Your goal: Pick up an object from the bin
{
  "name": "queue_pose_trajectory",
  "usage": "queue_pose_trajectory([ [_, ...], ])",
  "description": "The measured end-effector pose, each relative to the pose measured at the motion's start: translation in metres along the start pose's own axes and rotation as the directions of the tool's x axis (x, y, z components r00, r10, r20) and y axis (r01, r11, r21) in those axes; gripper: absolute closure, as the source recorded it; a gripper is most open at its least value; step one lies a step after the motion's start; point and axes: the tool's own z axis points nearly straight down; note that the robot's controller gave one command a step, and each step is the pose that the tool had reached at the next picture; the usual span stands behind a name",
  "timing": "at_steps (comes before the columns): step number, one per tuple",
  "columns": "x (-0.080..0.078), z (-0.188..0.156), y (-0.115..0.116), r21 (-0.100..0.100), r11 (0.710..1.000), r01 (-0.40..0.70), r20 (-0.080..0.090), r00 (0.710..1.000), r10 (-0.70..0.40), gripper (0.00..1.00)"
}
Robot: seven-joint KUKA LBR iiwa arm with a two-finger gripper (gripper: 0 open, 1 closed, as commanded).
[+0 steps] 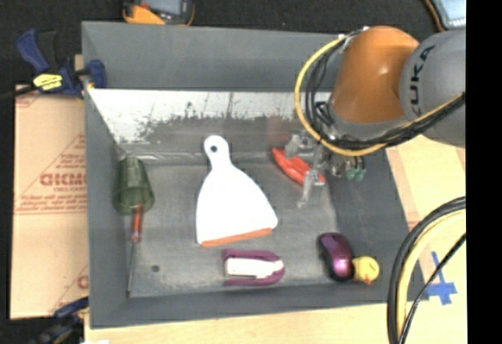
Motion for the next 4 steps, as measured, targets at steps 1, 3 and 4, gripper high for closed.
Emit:
queue_pose_trajectory([
  [1, -0.002, -0.005, 0.0, 0.001, 1.0, 0.001, 0.008, 1.0, -0.001, 0.0],
  [3, -0.046, 0.092, -0.046, -0.004, 0.967, -0.254, -0.011, 0.967, 0.254, 0.0],
  [4, -0.043, 0.092, -0.041, -0.002, 0.961, -0.275, 0.001, 0.961, 0.275, 0.0],
])
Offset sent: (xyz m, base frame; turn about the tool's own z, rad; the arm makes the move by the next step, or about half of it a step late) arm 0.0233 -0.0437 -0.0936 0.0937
